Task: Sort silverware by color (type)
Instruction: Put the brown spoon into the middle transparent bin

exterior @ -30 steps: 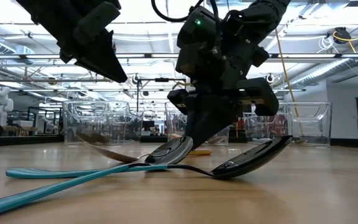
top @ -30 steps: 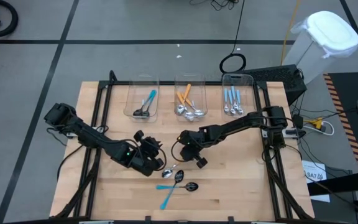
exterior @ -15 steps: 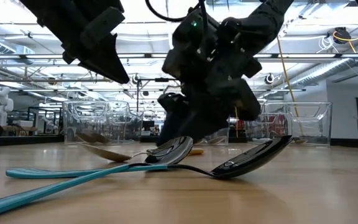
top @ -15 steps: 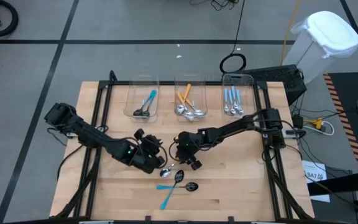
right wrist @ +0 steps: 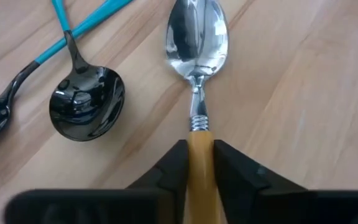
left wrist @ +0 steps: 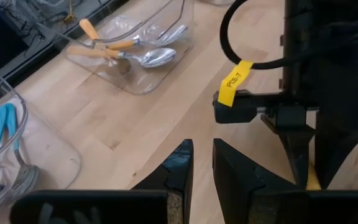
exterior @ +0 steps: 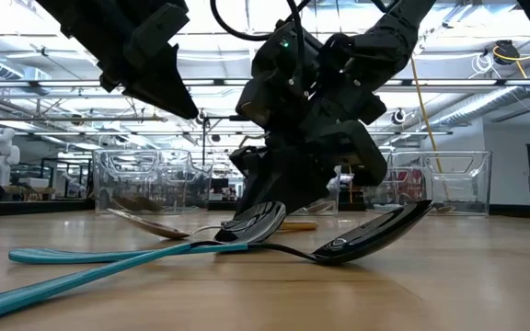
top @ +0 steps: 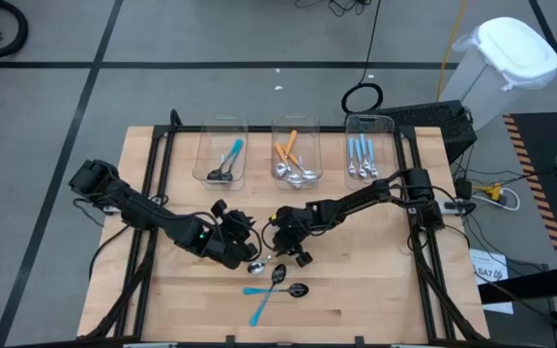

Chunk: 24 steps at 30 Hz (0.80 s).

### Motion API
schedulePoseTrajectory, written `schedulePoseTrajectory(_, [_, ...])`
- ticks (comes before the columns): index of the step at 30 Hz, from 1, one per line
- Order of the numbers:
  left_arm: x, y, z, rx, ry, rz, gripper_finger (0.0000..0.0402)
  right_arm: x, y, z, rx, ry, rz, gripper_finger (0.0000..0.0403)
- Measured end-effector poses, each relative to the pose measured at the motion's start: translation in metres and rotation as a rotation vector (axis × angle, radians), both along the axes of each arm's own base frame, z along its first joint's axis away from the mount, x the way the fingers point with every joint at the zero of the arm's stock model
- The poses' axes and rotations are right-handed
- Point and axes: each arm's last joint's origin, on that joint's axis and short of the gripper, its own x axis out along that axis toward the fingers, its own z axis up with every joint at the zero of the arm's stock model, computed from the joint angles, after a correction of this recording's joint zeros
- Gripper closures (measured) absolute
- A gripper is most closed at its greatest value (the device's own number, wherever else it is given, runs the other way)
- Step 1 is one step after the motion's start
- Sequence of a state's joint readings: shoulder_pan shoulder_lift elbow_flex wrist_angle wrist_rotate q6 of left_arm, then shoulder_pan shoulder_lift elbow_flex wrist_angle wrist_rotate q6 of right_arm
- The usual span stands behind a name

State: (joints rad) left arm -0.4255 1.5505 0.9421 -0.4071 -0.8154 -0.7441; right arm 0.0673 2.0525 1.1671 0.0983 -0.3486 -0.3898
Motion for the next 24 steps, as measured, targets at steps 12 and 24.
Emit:
schedulePoseTrajectory(12, [0.001, 0.0, 0.0, -0.002, -0.006, -0.003, 0.0339, -0.01, -0.001, 0.02, -0.063, 0.017, 0.043, 0.0361])
schedulePoseTrajectory(24, [0.001, -0.001, 0.001, 0.011, -0.002, -0.018, 0.0339, -0.047, -0.011, 0.093, -0.238, 0.012, 0.09, 0.0361])
